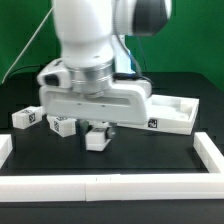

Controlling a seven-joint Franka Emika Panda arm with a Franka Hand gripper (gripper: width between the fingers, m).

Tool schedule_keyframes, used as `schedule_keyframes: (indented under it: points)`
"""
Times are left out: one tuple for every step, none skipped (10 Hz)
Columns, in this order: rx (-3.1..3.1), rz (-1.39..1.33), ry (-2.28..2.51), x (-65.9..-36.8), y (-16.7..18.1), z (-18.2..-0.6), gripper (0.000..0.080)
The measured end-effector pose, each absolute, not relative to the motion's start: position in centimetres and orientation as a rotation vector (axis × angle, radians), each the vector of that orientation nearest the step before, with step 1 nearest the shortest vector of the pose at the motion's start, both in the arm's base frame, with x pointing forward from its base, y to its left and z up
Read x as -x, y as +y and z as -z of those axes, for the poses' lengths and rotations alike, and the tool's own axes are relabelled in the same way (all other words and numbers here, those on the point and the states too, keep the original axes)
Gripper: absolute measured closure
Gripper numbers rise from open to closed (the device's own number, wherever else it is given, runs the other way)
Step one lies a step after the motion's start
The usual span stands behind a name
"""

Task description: Assemble one leg

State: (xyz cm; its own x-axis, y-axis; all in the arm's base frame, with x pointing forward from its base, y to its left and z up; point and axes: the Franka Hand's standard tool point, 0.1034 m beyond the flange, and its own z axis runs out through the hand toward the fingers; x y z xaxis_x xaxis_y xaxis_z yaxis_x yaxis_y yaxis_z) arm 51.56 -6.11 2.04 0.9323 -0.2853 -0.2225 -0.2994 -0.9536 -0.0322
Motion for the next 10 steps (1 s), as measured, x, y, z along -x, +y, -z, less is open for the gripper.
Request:
schedule_keyframes:
  points:
    - [3.036, -0.306, 0.370, -52.9, -7.6, -2.3, 0.0518]
    - [3.049, -0.281, 0.295, -53.5, -8.9, -2.3, 0.0518]
    - [3.060, -0.268, 0.246, -53.5, -10.0, -1.8, 0.0518]
    - [3.066, -0.255, 0.201, -53.5, -10.9, -1.4, 0.0518]
    - [3.069, -0.247, 0.177, -53.4, -11.6, -1.3, 0.0517]
    - [3.069, -0.246, 0.179, -53.4, -11.6, -1.3, 0.0517]
    - [3.069, -0.246, 0.178, -53.4, -11.6, -1.3, 0.0517]
    - [3.069, -0.246, 0.177, -53.4, -11.6, -1.3, 0.0517]
    - [3.069, -0.247, 0.177, -53.4, -11.6, -1.3, 0.0517]
    - [3.067, -0.251, 0.181, -53.4, -11.5, -1.4, 0.0332]
